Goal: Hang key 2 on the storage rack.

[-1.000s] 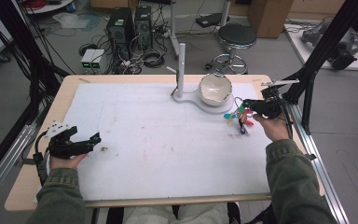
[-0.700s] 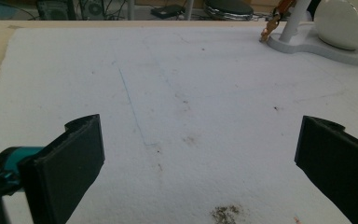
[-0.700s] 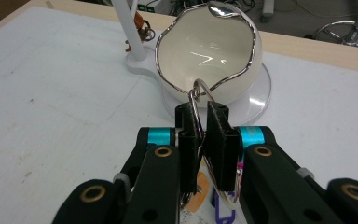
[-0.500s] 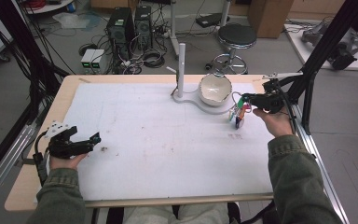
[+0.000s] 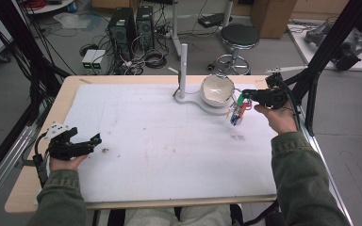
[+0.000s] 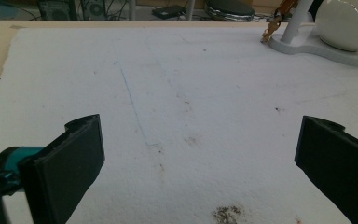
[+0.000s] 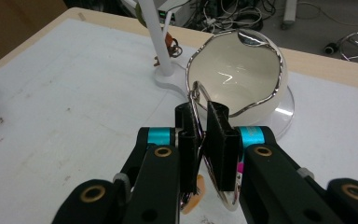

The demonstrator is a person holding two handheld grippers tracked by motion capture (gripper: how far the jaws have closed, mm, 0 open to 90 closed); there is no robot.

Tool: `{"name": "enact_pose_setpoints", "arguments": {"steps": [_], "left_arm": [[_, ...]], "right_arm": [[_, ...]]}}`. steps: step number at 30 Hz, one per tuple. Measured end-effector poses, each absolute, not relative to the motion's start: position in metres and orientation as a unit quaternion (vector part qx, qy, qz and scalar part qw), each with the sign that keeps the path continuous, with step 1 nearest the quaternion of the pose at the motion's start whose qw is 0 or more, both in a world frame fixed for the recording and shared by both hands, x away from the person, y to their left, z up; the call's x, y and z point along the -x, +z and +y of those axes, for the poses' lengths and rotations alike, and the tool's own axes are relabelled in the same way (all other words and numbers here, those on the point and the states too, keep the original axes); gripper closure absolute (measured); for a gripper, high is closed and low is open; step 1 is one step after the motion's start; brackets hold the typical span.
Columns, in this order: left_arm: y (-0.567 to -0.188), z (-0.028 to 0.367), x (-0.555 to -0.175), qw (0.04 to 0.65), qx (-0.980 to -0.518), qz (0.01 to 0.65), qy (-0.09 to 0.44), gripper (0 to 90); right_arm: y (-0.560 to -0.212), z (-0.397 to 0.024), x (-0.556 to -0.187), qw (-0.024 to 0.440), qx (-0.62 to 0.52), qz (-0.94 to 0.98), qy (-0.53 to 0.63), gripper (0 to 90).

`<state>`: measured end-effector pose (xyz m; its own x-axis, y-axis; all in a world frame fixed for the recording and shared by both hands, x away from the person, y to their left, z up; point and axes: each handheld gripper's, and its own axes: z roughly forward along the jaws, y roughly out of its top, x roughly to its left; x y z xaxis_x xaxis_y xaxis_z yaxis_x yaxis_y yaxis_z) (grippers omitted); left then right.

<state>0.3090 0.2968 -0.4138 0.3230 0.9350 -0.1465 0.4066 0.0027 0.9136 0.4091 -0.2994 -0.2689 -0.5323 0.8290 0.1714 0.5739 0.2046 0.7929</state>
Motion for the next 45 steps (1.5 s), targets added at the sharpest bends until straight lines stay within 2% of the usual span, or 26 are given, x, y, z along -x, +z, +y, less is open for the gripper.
{"name": "enact_pose_setpoints", "arguments": {"steps": [23,45], "left_arm": [[-0.414,0.297,-0.309,0.487,-0.651,0.513,0.274,1.8],[-0.414,0.297,-0.310,0.490,-0.649,0.513,0.274,1.8]], "right_arm": [[-0.241,-0.264,-0.418,0.129,-0.429,0.771,0.453,82.7],[-0.228,-0.224,-0.447,0.104,-0.403,0.783,0.463,82.7]]}}
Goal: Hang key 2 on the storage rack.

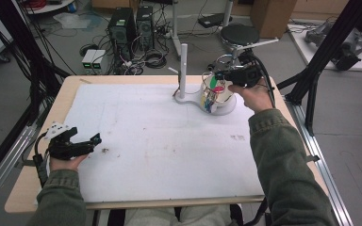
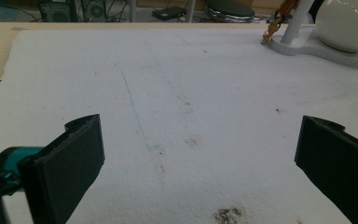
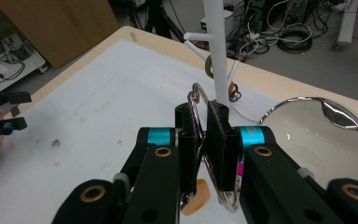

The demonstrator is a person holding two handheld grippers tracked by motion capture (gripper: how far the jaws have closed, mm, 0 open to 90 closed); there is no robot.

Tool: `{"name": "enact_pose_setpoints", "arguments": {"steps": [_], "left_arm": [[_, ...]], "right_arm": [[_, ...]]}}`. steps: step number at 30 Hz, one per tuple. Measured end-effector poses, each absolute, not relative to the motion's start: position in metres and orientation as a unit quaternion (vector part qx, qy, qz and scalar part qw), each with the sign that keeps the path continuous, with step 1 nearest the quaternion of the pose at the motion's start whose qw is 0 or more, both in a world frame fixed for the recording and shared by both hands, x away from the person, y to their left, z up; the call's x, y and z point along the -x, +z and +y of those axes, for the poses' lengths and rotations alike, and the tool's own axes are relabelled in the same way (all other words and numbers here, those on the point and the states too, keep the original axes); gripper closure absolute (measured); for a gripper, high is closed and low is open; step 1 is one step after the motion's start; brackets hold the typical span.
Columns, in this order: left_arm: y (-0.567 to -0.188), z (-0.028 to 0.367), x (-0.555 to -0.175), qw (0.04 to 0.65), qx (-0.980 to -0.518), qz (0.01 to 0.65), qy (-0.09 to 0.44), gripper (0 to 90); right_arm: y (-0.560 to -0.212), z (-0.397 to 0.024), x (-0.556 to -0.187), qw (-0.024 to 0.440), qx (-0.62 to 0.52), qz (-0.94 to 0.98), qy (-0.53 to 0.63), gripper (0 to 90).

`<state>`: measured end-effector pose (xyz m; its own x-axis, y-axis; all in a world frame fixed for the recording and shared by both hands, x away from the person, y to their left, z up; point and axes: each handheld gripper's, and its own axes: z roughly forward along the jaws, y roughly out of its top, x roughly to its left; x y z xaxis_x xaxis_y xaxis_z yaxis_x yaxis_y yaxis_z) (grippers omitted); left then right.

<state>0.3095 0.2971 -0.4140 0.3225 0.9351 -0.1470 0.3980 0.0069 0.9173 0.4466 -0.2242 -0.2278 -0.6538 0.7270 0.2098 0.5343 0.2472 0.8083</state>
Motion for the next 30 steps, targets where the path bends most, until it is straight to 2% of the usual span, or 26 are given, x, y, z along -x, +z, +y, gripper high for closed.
{"name": "enact_pose_setpoints", "arguments": {"steps": [30], "left_arm": [[-0.414,0.299,-0.310,0.494,-0.646,0.514,0.273,1.8]], "right_arm": [[-0.218,-0.175,-0.477,0.094,-0.382,0.797,0.458,82.7]]}}
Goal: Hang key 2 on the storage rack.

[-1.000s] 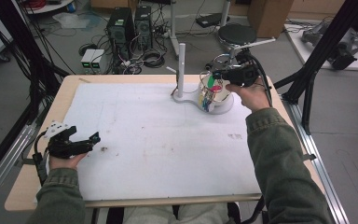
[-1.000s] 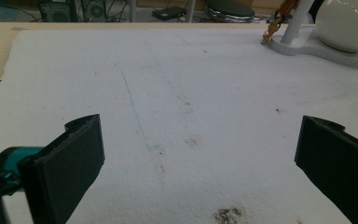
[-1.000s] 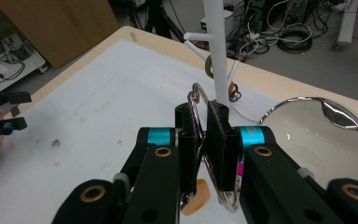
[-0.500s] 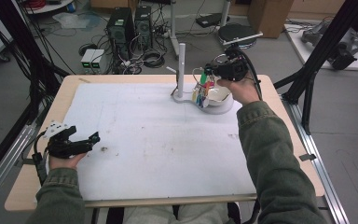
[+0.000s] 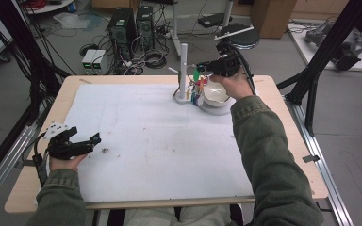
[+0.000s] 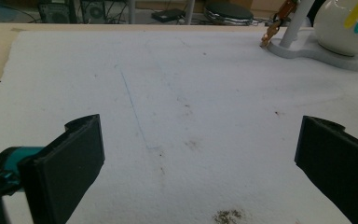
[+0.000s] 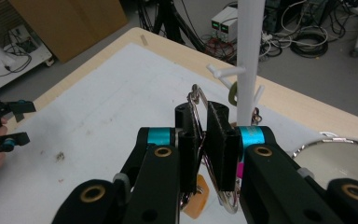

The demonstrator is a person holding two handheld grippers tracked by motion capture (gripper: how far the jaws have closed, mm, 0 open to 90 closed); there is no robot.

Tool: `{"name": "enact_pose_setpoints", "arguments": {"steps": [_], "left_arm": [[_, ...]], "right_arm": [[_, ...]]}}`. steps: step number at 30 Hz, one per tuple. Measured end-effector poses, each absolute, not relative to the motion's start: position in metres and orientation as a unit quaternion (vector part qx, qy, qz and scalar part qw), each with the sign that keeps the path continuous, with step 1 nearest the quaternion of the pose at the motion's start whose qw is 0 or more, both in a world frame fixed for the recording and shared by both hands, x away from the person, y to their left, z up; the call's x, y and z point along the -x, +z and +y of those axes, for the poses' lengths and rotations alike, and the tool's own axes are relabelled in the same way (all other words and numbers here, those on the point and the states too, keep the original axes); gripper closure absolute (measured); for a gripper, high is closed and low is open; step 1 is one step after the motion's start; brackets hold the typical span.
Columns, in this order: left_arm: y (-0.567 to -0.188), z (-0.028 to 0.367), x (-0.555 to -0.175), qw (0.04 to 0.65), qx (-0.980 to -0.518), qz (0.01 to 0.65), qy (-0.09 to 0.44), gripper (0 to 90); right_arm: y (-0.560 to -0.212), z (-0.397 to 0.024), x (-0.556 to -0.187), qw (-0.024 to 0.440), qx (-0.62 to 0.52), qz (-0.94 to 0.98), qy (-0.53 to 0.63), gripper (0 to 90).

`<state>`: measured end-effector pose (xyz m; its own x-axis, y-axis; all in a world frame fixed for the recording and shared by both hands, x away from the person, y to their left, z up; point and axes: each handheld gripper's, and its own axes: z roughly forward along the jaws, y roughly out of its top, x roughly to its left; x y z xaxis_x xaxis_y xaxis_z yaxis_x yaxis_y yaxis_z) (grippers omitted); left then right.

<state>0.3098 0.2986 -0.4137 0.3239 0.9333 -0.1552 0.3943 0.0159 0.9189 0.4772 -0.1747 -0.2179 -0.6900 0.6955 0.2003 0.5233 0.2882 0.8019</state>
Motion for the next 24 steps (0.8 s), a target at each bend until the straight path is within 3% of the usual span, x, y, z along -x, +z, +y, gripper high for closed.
{"name": "enact_pose_setpoints", "arguments": {"steps": [24], "left_arm": [[-0.414,0.299,-0.309,0.496,-0.643,0.517,0.270,1.8]], "right_arm": [[-0.222,-0.171,-0.507,0.060,-0.400,0.785,0.468,82.7]]}}
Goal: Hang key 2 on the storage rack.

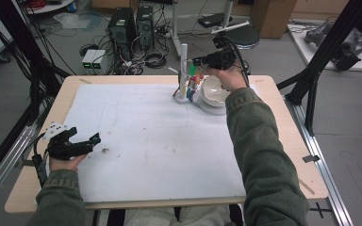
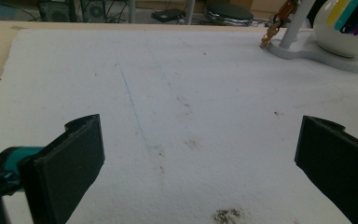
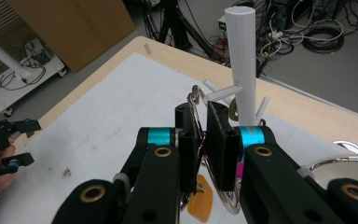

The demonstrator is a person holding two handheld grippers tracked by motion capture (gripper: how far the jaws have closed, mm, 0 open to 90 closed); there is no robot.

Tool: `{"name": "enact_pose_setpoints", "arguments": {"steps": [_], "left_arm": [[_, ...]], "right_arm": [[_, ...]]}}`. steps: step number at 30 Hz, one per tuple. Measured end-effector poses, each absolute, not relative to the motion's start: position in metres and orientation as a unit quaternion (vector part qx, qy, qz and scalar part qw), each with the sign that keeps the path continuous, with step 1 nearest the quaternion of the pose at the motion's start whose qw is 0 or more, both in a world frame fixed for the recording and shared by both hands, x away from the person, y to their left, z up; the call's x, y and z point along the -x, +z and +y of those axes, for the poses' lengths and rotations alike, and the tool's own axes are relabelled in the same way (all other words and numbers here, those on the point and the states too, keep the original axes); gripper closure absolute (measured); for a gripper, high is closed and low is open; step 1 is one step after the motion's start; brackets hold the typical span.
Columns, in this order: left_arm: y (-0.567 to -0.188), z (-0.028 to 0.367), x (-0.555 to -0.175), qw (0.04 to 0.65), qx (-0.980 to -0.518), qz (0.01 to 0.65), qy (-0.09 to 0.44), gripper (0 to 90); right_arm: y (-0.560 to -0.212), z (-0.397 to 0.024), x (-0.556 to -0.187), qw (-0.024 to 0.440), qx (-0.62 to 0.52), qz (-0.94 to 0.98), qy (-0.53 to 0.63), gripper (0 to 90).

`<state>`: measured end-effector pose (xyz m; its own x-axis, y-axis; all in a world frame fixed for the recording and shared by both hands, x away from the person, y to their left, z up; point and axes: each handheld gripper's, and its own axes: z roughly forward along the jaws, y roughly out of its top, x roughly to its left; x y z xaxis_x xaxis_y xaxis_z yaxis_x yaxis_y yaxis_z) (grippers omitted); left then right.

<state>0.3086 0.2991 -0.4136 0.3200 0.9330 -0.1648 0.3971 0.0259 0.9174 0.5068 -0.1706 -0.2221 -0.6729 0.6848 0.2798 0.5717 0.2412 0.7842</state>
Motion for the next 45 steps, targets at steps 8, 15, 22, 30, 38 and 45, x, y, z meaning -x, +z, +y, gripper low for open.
{"name": "enact_pose_setpoints", "arguments": {"steps": [8,15,22,30,38,45], "left_arm": [[-0.414,0.302,-0.308,0.497,-0.640,0.519,0.272,1.8],[-0.414,0.303,-0.308,0.497,-0.641,0.519,0.272,1.8],[-0.415,0.303,-0.309,0.495,-0.642,0.518,0.273,1.8],[-0.414,0.304,-0.309,0.497,-0.642,0.518,0.272,1.8],[-0.414,0.303,-0.309,0.495,-0.644,0.516,0.272,2.3],[-0.414,0.303,-0.309,0.495,-0.643,0.517,0.272,2.3]], "right_arm": [[-0.229,-0.165,-0.524,0.057,-0.406,0.784,0.466,82.7],[-0.239,-0.164,-0.535,0.067,-0.422,0.783,0.451,82.7],[-0.246,-0.156,-0.540,0.085,-0.418,0.792,0.436,82.6],[-0.248,-0.154,-0.540,0.080,-0.427,0.789,0.434,81.5],[-0.243,-0.164,-0.536,0.061,-0.430,0.783,0.445,67.5],[-0.238,-0.169,-0.530,0.079,-0.432,0.784,0.439,39.3]]}}
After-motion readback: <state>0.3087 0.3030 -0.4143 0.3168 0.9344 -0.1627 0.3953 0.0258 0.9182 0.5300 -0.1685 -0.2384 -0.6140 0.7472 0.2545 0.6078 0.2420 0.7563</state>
